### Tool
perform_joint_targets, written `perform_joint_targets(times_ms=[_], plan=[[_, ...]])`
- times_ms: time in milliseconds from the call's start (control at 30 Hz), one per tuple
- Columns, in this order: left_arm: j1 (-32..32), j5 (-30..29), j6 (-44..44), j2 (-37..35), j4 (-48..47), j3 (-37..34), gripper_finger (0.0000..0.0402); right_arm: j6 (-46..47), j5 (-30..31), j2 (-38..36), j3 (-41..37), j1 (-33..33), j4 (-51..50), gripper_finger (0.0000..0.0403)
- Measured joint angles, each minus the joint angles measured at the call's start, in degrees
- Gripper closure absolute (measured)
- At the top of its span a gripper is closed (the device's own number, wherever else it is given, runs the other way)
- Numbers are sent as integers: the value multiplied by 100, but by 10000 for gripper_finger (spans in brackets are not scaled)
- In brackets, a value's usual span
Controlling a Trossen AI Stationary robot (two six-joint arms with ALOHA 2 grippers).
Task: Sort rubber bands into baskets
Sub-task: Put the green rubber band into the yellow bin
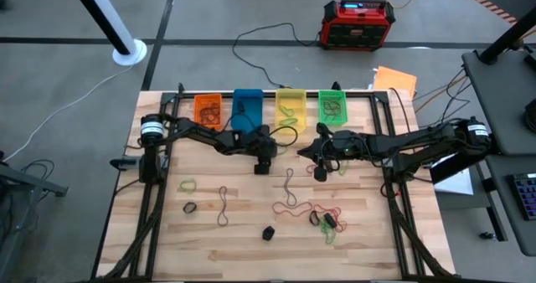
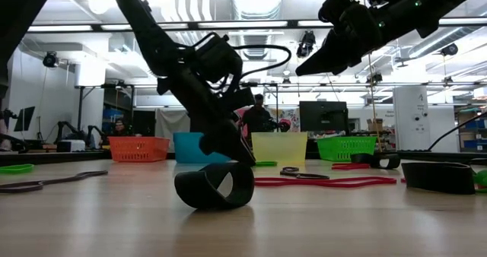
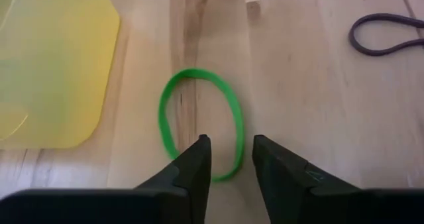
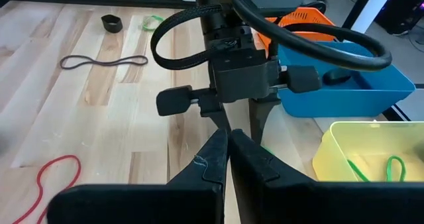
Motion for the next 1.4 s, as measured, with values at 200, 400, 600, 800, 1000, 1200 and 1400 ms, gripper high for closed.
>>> perform_joint_targets(times_ms=[200, 400, 600, 800, 1000, 1200, 1400], plan=[[-7, 4, -95, 141, 23, 11, 345, 4, 0, 0, -9, 0, 0, 394], [-12, -2, -140, 140, -4, 9, 396, 31, 0, 0, -9, 0, 2, 394], [-25, 289, -142, 48, -15, -2, 401, 56, 0, 0, -9, 0, -1, 394], [-111, 530, -136, -192, -151, -35, 401, 69, 1, 0, -11, 0, -4, 394], [-145, 1075, -113, -389, -43, -33, 401, 132, 0, 0, -66, 0, -8, 394], [-174, 993, -130, -441, -32, -28, 401, 361, 2, 0, -236, 0, -12, 394], [-171, 578, -93, -430, -172, -28, 381, 458, 4, 0, -293, 0, 27, 394]])
